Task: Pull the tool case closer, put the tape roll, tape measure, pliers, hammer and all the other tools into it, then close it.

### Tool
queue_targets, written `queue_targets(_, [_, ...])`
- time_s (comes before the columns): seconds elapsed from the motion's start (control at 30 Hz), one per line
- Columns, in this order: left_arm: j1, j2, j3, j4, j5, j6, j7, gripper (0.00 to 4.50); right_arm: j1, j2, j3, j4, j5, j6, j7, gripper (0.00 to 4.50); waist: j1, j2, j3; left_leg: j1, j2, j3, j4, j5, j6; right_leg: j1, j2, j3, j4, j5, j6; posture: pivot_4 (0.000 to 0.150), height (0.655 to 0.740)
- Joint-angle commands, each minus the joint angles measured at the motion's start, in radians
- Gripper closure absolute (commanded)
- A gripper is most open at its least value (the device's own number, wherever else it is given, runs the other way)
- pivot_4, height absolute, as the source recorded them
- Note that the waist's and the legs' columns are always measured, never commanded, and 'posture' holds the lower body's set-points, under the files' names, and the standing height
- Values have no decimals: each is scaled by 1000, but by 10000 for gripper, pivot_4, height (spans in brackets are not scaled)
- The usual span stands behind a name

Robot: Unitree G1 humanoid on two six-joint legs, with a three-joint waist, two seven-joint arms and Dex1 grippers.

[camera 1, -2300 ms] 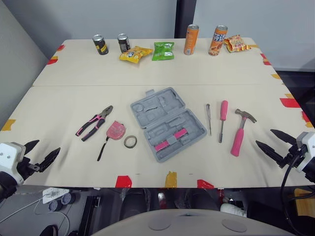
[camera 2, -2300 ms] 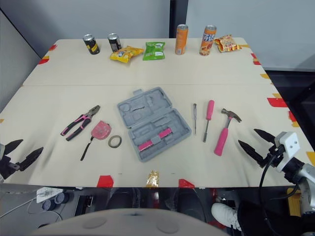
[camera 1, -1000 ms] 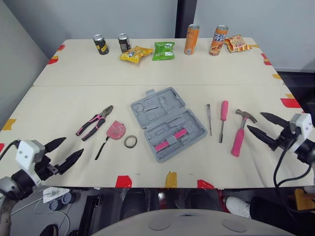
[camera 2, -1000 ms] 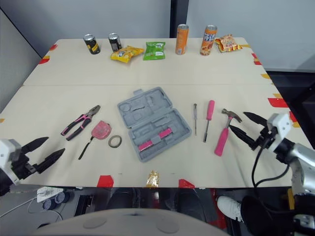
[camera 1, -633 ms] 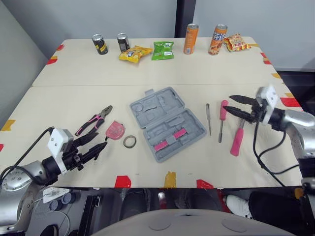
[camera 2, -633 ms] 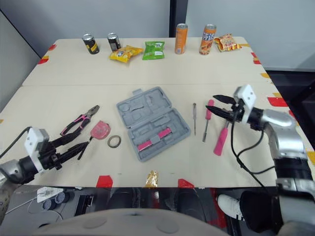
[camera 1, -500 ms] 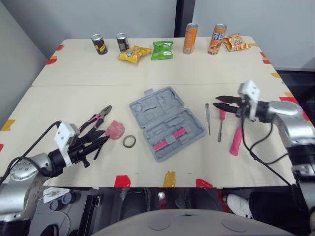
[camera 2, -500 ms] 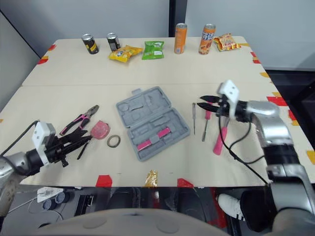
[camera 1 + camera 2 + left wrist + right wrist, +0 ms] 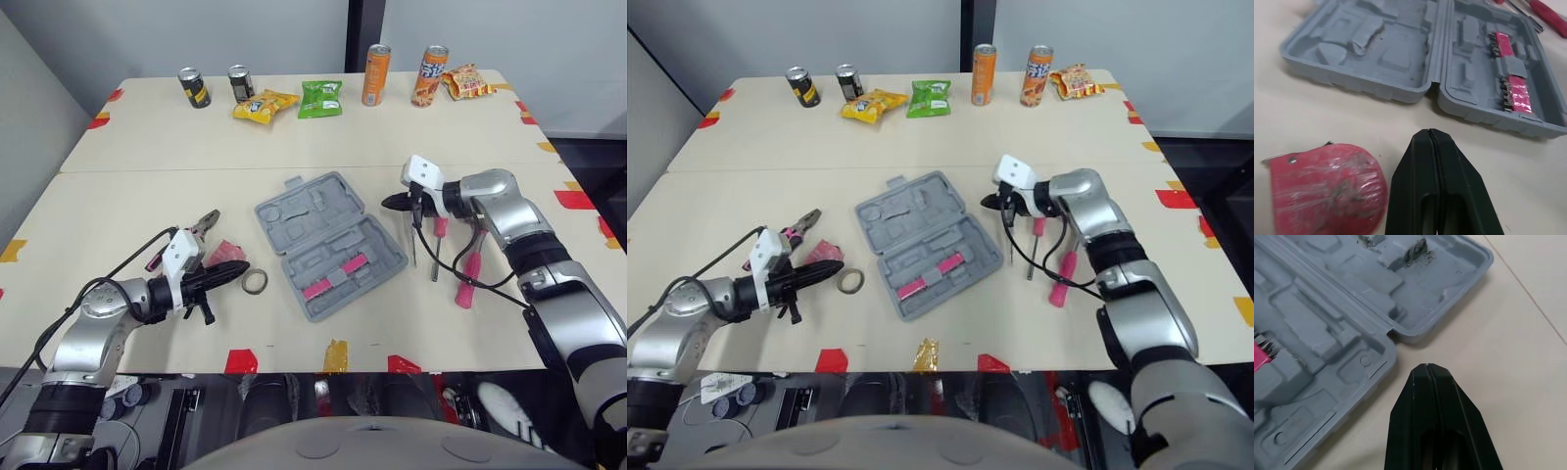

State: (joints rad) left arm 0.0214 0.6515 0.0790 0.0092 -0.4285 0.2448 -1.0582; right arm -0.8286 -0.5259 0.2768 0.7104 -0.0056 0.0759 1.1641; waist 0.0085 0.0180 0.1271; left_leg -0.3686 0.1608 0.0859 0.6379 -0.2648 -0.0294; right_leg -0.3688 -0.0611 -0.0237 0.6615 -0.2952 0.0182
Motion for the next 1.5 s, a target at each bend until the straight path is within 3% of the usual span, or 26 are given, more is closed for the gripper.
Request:
queue_targets(0.03, [-39, -10, -14, 14, 8, -4, -6, 45000, -58, 30, 12, 64, -28, -47, 19, 44613, 1, 0, 0, 0, 1, 2, 0, 0, 0, 0, 0, 0, 2, 0, 0, 1500, 7400])
queue_targets(0.6, [-120, -37, -61, 46, 29, 15, -12, 45000, -130, 110, 30, 232, -111, -127, 31, 44613, 3, 0, 0, -1, 10, 9, 5, 0, 0, -3, 1, 0, 6, -1, -2, 1500, 7400])
queue_targets(1.07, [-170, -26, -141, 77, 79, 66, -47, 45000, -124, 117, 21, 240, -117, -126, 36, 44613, 4, 0, 0, -2, 11, 10, 5, 0, 0, -4, 1, 0, 7, -2, -3, 1500, 7400])
queue_targets(1.5, [-232, -81, -154, 149, 127, 29, -14, 45000, -119, 122, 19, 234, -113, -120, 39, 44613, 4, 0, 0, -2, 11, 10, 6, 0, 0, -4, 1, 0, 11, -2, -4, 1500, 7400])
